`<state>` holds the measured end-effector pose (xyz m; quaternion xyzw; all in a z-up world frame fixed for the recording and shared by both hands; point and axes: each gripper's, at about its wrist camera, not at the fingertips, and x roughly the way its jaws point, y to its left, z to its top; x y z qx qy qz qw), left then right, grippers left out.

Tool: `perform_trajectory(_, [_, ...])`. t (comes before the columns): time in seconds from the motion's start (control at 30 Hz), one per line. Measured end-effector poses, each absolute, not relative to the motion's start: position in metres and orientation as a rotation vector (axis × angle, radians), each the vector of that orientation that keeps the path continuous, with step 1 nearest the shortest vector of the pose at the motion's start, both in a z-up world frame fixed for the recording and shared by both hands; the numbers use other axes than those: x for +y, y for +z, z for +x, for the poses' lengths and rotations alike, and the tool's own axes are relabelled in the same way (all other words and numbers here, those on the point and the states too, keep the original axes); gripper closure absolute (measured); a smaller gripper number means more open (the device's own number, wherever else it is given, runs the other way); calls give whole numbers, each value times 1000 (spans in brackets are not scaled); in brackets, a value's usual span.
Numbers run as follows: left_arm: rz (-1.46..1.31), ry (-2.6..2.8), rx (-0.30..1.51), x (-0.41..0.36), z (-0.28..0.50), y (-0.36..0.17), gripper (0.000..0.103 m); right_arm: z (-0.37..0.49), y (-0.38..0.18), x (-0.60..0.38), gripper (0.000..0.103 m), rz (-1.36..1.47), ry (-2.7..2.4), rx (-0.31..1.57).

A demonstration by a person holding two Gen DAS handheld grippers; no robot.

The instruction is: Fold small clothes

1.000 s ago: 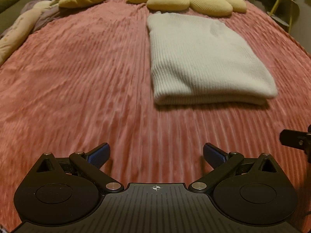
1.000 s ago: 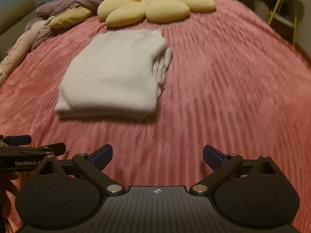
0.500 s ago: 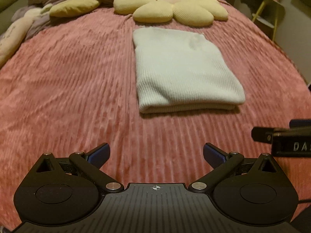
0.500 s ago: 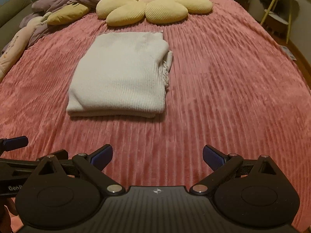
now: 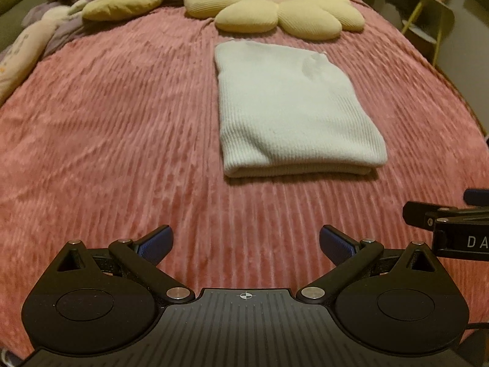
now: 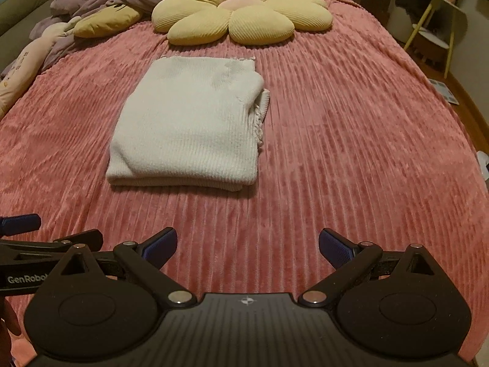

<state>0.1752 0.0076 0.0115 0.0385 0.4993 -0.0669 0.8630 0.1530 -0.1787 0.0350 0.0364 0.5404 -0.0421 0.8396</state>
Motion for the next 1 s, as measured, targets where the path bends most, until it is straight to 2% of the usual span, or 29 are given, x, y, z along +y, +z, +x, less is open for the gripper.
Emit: perform_trajectory(1.0, [138, -98, 1051, 4, 177, 22, 0, 151, 45, -175, 4, 54, -89, 1136])
